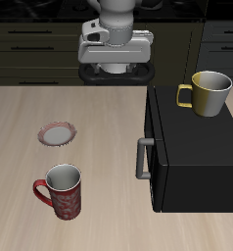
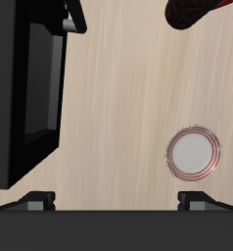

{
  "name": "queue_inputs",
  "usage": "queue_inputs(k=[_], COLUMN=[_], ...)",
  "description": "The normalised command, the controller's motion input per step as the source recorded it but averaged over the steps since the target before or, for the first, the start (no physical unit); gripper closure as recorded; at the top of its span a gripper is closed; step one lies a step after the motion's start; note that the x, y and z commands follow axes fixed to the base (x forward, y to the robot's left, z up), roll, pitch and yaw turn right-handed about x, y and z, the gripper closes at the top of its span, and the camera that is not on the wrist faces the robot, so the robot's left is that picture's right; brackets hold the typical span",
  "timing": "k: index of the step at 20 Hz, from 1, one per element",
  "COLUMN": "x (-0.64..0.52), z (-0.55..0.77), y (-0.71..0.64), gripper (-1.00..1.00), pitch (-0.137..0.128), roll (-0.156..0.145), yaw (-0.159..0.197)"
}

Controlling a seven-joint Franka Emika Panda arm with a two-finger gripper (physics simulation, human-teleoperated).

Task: Open the microwave and place the red mug in it

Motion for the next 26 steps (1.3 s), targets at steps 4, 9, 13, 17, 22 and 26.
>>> queue_inputs(k=[4,9,13,17,22,26], x=[0.3,0.41,0.43,0.4,0.3,0.31], z=[0.02,0.02,0.07,0.11,0.04,0.08], y=[-0.04,-0.05,-0.1,-0.08,-0.01,-0.01], gripper=[-1.0,-1.0,-1.0,-1.0,-1.0,-1.0], pitch=[0.011,0.027,-0.015,-0.016,0.012,-0.004], roll=[-0.01,-0.007,-0.072,-0.031,0.02,0.012], yaw=[0.032,0.014,0.039,0.026,0.048,0.063])
